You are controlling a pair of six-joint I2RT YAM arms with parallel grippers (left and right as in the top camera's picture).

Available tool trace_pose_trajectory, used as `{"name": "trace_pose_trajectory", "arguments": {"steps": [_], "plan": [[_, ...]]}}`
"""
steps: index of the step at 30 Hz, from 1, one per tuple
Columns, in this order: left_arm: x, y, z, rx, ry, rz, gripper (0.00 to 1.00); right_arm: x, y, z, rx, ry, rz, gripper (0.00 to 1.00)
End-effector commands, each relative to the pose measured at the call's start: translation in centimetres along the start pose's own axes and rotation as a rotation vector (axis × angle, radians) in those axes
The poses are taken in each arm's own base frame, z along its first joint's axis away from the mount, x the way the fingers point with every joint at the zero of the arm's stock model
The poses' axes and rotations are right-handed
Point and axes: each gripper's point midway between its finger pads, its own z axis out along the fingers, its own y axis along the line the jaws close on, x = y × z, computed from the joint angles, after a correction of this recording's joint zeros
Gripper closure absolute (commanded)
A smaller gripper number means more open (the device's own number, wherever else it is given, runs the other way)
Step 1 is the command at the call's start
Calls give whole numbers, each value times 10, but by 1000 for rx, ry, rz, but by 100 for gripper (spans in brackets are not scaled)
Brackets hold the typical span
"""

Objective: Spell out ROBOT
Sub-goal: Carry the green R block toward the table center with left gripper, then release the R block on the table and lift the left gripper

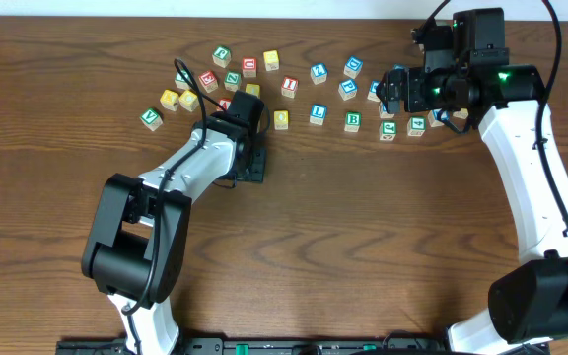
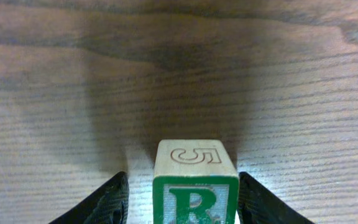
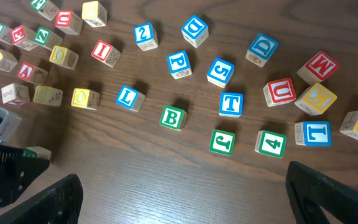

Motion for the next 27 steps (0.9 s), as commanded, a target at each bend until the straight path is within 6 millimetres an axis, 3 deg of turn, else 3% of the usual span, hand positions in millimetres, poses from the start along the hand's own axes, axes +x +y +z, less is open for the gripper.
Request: {"name": "trace_pose_trajectory", "arguments": {"steps": [1, 11, 18, 22, 27], "plan": [[-16, -2, -16, 2, -46, 5, 45, -6, 1, -5, -10, -18, -13, 1], [-29, -4, -100, 36, -187, 2, 42, -6, 1, -5, -10, -18, -13, 1], [-24, 14, -164, 48, -297, -41, 38, -6, 1, -5, -10, -18, -13, 1], [-19, 31, -186, 40, -332, -81, 38, -6, 1, -5, -10, -18, -13, 1], [-13, 46, -190, 24, -322, -118, 37, -6, 1, -5, -10, -18, -13, 1]]}}
